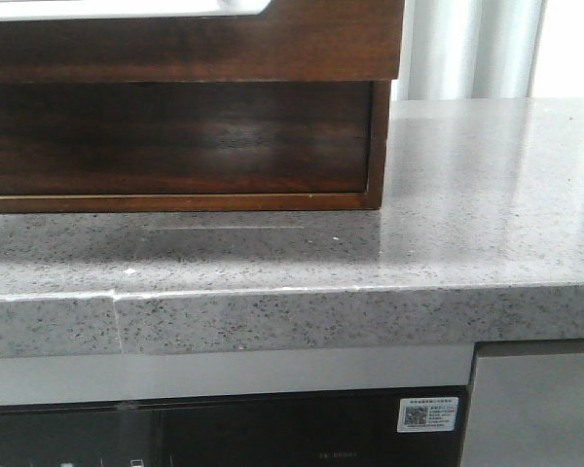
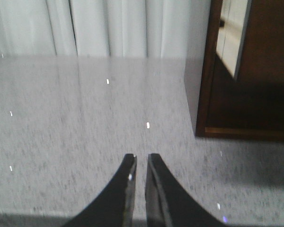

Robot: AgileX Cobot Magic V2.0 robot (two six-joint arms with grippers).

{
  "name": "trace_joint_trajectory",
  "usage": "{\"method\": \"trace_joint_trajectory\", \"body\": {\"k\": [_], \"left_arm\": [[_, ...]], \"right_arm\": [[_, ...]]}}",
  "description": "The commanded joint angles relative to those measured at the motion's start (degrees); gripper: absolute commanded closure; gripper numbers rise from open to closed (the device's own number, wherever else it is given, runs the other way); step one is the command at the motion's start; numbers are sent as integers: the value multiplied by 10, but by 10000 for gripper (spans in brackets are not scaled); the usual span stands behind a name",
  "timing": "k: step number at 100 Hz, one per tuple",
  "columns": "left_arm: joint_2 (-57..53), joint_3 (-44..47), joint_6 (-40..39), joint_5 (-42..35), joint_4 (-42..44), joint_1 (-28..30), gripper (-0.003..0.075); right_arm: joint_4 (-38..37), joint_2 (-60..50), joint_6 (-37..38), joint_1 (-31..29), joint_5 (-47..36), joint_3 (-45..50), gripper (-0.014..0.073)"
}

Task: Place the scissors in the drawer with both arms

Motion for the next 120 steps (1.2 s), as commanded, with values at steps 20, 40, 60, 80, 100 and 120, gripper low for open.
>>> {"method": "trace_joint_trajectory", "body": {"k": [20, 40, 60, 80, 100, 120], "left_arm": [[-19, 9, -8, 65, 5, -20, 717], [-19, 9, -8, 65, 5, -20, 717], [-19, 9, -8, 65, 5, -19, 717], [-19, 9, -8, 65, 5, -19, 717], [-19, 9, -8, 65, 5, -19, 717], [-19, 9, -8, 65, 5, -19, 717]], "right_arm": [[6, 6, 0, -3, -41, -15, 699], [6, 6, 0, -3, -41, -15, 699], [6, 6, 0, -3, -41, -15, 699], [6, 6, 0, -3, -41, -15, 699], [6, 6, 0, -3, -41, -15, 699], [6, 6, 0, -3, -41, -15, 699]]}}
